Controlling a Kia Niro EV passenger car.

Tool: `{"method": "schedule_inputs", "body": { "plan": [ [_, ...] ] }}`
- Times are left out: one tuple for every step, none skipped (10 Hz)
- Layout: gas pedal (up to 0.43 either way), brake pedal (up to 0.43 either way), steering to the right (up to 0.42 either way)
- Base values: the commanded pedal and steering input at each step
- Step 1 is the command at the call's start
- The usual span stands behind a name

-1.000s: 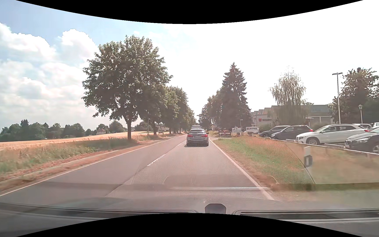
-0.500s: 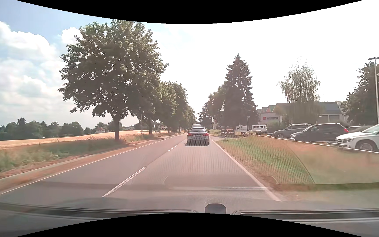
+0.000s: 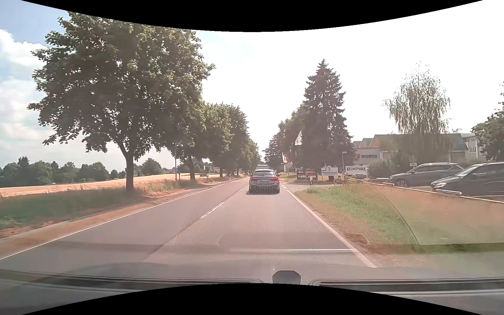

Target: Follow the waypoints while adhering to traffic rules and regulations

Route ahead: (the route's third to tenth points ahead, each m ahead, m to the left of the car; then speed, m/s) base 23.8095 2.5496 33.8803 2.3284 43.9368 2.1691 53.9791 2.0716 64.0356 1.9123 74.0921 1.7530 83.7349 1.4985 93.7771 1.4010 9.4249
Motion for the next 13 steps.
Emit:
{"method": "schedule_inputs", "body": {
  "plan": [
    [0.169,0.0,-0.002],
    [0.177,0.0,-0.002],
    [0.189,0.0,-0.002],
    [0.209,0.0,-0.002],
    [0.22,0.0,-0.002],
    [0.22,0.0,-0.002],
    [0.22,0.0,-0.001],
    [0.197,0.0,-0.002],
    [0.15,0.0,-0.001],
    [0.118,0.0,-0.001],
    [0.098,0.0,-0.001],
    [0.087,0.0,-0.001],
    [0.087,0.0,-0.001]
  ]
}}
